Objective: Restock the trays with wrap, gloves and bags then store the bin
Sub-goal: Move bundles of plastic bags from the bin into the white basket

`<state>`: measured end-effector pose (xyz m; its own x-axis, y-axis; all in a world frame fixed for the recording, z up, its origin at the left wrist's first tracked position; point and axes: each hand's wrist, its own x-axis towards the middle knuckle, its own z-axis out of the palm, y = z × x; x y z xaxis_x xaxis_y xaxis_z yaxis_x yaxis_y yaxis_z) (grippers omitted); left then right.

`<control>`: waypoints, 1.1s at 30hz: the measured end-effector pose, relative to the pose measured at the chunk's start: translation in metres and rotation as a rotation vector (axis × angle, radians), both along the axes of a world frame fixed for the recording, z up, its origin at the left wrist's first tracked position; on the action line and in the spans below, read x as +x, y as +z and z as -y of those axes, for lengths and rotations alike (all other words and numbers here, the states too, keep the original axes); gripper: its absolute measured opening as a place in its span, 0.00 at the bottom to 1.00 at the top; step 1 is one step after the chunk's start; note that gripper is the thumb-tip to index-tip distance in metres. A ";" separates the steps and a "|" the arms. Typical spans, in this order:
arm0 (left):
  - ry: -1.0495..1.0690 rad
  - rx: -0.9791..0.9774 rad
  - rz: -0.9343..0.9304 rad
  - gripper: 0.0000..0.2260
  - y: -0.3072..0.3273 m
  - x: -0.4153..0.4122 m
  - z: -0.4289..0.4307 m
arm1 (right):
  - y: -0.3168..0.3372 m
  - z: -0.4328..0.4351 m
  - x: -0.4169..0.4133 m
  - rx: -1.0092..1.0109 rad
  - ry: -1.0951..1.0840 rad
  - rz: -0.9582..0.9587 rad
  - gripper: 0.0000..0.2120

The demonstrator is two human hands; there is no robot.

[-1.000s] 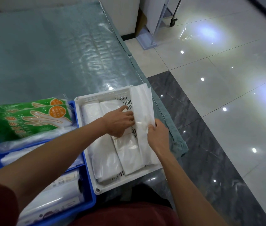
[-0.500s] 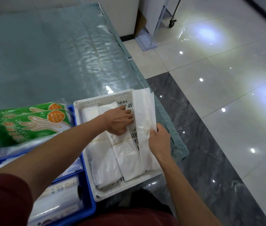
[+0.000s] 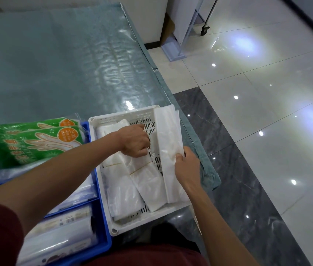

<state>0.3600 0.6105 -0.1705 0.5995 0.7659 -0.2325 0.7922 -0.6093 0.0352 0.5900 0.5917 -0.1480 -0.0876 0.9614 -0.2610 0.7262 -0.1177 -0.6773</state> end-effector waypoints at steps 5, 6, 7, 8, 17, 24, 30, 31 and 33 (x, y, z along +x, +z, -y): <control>0.042 0.020 0.000 0.20 -0.005 -0.001 0.008 | -0.001 -0.001 -0.003 -0.009 0.049 0.028 0.06; 0.071 0.034 -0.005 0.20 -0.007 -0.001 0.010 | -0.001 -0.001 -0.004 -0.005 0.064 0.039 0.06; 0.123 0.063 -0.004 0.20 -0.010 0.000 0.012 | -0.001 -0.001 -0.005 -0.003 0.077 0.045 0.07; 0.199 0.112 0.016 0.19 -0.011 0.000 0.016 | -0.002 -0.002 -0.006 0.000 0.089 0.046 0.09; 0.830 0.191 0.224 0.13 -0.012 0.025 0.101 | -0.010 -0.004 -0.020 0.128 0.361 0.212 0.07; 0.845 0.110 0.218 0.13 -0.028 0.041 0.108 | -0.017 0.003 -0.025 0.120 0.427 0.225 0.13; 0.798 0.150 0.240 0.10 -0.028 0.036 0.101 | -0.019 0.018 -0.021 0.117 0.459 0.247 0.29; 0.803 0.157 0.236 0.10 -0.029 0.036 0.101 | -0.019 0.023 -0.019 0.141 0.477 0.228 0.30; 0.832 0.165 0.236 0.12 -0.032 0.037 0.105 | -0.023 0.031 -0.014 0.196 0.482 0.195 0.30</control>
